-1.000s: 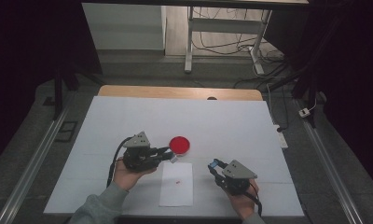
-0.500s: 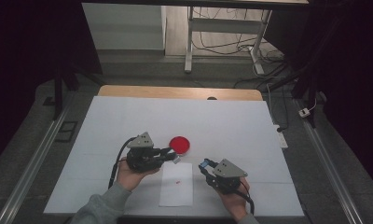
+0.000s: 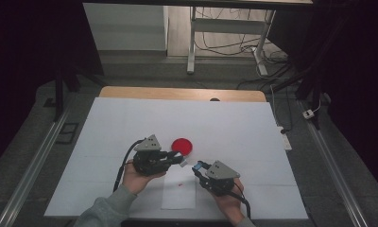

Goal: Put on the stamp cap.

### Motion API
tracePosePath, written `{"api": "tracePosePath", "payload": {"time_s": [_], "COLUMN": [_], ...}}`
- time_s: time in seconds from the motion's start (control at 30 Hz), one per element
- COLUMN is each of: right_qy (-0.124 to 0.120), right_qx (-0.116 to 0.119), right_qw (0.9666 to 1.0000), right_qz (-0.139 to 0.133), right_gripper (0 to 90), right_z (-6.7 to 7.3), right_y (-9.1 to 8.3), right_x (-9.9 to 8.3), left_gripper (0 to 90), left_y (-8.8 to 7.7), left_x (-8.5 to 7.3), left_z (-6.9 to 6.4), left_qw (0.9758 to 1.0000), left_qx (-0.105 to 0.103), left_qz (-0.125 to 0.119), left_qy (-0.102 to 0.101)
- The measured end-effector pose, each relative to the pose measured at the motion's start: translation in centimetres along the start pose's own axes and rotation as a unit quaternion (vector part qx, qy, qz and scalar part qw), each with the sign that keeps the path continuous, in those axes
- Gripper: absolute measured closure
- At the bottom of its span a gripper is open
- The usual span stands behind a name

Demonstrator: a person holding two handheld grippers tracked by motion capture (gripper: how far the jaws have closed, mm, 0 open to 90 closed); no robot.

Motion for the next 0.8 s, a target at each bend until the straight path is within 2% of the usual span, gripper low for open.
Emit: {"api": "tracePosePath", "payload": {"time_s": [0.33,0.8], "right_qy": [-0.004,-0.007], "right_qx": [0.011,0.012], "right_qw": [0.9999,0.9999], "right_qz": [0.004,0.002], "right_gripper": [65.1,65.0], "right_z": [0.8,1.6], "right_y": [0.7,1.4], "right_x": [0.1,0.3], "left_gripper": [75.8,75.8], "left_y": [0.6,1.2], "left_x": [0.2,0.1], "left_z": [-0.4,-0.5], "left_qw": [1.0000,1.0000], "left_qx": [-0.003,0.001], "left_qz": [-0.001,-0.001], "left_qy": [0.000,-0.002]}}
Point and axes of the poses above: each handheld gripper's, and its own axes: y roughly forward along the jaws, x roughly out of its top, z roughly to its left, the point moved 3 cm from there along y, roughly forward along the jaws, and after that the axes turned 9 degrees about y, right-handed, at the moved point
